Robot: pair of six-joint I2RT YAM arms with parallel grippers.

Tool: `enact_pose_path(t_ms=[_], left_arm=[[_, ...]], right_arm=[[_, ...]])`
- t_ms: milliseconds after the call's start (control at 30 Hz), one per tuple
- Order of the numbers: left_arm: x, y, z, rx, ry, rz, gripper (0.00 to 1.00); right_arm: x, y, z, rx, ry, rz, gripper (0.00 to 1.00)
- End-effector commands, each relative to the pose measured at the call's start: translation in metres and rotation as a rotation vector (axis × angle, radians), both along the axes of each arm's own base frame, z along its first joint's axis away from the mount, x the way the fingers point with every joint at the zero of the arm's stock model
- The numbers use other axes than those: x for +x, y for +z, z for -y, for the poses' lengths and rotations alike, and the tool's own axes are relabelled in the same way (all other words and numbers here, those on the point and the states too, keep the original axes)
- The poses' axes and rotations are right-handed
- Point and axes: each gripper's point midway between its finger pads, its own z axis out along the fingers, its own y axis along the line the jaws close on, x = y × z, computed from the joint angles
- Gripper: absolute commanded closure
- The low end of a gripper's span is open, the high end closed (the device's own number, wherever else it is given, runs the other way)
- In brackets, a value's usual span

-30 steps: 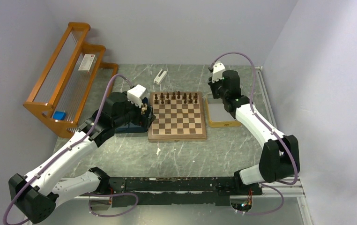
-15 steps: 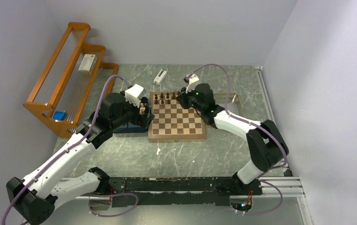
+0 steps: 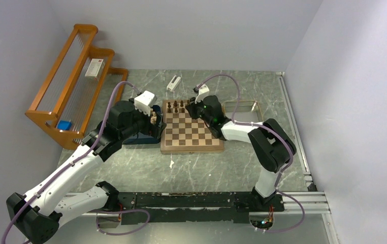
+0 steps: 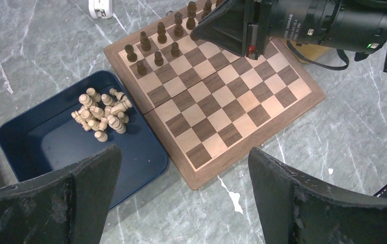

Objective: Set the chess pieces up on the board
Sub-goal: Place the chess piece on the chessboard.

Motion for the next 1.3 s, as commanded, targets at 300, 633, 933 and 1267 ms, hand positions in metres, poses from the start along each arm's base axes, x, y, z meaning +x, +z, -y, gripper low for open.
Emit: enact_pose_path(t_ms=[300, 633, 933, 1267], left_arm=[[0.001, 0.005, -0.004, -0.005, 0.017, 0.013, 0.01], [0.001, 0.005, -0.003, -0.005, 0.014, 0.013, 0.01], [0.001, 0.006, -0.004, -0.006, 0.014, 0.016, 0.01], [0.0, 0.006, -0.004, -0.009, 0.013, 0.016, 0.01]], right_arm=[[0.013, -0.023, 0.002, 0.02, -0.078, 0.034, 0.86], [0.018, -0.035, 0.005, 0.015, -0.111, 0.022, 0.85], [0.021, -0.043, 0.004, 0.014, -0.124, 0.007, 0.85], [0.026, -0.046, 0.001, 0.026, -0.135, -0.004, 0.85]])
